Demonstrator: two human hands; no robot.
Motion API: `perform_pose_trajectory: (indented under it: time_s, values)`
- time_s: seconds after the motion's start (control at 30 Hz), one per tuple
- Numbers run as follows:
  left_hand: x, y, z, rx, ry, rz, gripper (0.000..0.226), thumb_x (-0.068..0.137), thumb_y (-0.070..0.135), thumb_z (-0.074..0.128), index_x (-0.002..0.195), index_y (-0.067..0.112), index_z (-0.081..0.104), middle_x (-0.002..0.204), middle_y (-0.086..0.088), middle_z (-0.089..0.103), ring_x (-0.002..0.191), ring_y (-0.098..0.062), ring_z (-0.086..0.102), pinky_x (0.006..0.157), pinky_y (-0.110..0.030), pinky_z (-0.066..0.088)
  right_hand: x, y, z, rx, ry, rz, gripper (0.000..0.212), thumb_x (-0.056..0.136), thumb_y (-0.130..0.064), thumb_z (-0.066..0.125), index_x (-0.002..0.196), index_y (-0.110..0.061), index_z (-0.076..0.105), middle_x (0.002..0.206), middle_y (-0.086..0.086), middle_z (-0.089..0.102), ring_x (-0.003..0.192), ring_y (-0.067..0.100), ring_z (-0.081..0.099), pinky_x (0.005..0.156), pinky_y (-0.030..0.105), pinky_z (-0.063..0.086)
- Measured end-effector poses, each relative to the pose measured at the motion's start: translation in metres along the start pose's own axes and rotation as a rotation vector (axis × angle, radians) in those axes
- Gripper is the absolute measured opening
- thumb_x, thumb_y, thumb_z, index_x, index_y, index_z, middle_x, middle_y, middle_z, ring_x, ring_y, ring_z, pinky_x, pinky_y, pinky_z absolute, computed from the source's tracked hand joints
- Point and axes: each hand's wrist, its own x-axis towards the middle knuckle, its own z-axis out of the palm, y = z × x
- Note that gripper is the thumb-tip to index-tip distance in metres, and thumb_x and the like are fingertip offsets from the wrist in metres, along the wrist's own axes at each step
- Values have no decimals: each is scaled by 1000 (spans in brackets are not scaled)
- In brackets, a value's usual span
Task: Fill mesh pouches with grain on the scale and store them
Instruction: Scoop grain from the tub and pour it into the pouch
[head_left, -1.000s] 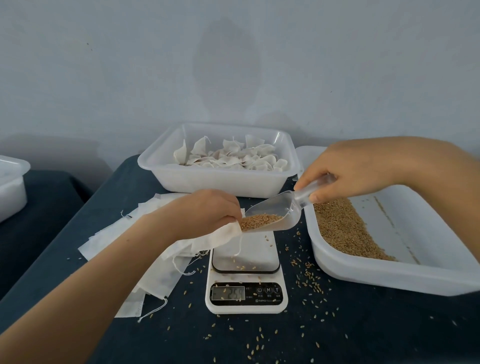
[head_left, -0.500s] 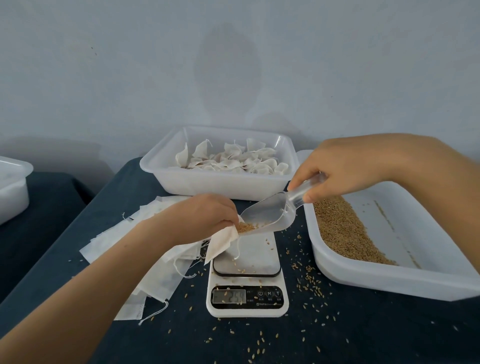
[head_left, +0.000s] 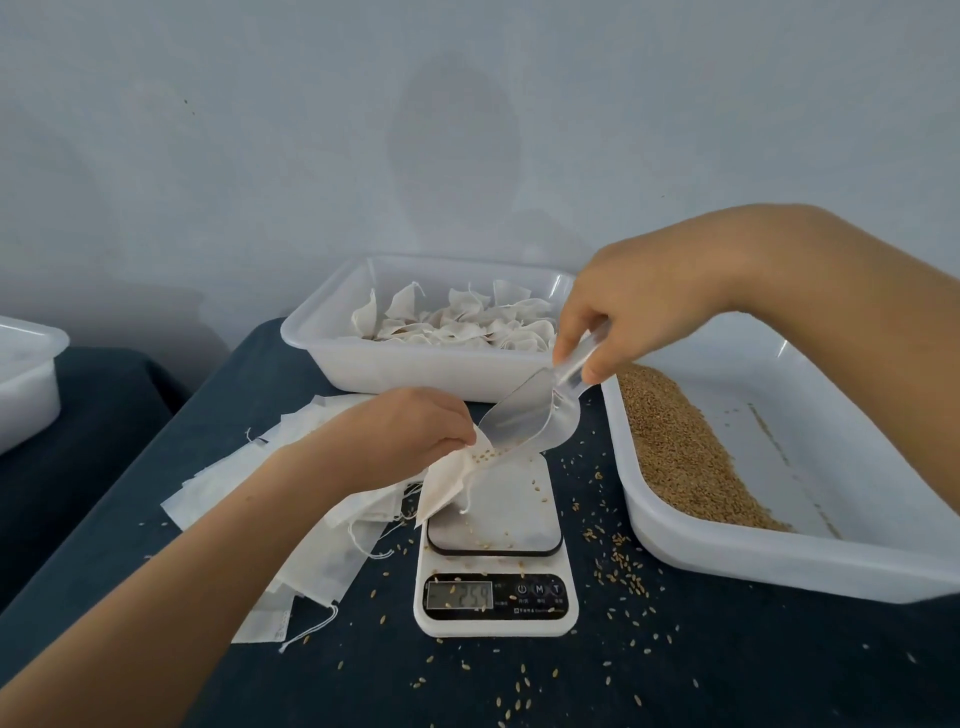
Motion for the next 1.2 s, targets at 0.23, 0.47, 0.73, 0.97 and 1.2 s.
perform_pose_trajectory:
  time_s: [0.23, 0.47, 0.73, 0.97, 1.2]
  values:
    - [-1, 2, 0, -17, 22, -33, 26, 97, 17, 47, 113, 14, 67, 117, 4, 63, 106, -10, 55, 91, -16, 37, 3, -12, -12, -17, -3, 7, 26, 86, -41, 62, 112, -39, 62, 86, -7, 66, 79, 9, 63, 59, 19, 39]
    - [-4, -1, -1, -26, 52, -54, 24, 96, 16, 50, 111, 13, 69, 113, 4, 64, 103, -12, 57, 90, -19, 39, -2, -7, -6, 41, 30, 45, 29, 84, -43, 63, 113, -42, 62, 101, -6, 68, 96, 12, 65, 87, 31, 50]
    - [-6, -7, -4, -26, 173, -124, 21, 95, 18, 49, 95, 10, 69, 96, 2, 64, 88, -14, 57, 80, -33, 45, -39, 72, 78, 600, 191, 266, 19, 88, -39, 58, 105, -49, 56, 74, -13, 69, 57, 0, 60, 57, 16, 41]
    - [8, -3, 0, 52, 254, -156, 18, 93, 27, 51, 86, 17, 65, 87, 9, 59, 86, -10, 52, 73, -30, 46, -18, 104, 168, 892, 229, 739, 22, 94, -18, 53, 82, -2, 60, 73, 8, 63, 62, 18, 59, 54, 24, 44]
    - [13, 1, 1, 47, 297, -109, 13, 90, 25, 60, 82, 15, 62, 89, 8, 51, 88, -14, 45, 80, -28, 40, 7, 95, 195, 551, 2, 778, 38, 93, -40, 48, 69, -11, 48, 71, 1, 50, 64, 16, 47, 58, 26, 36]
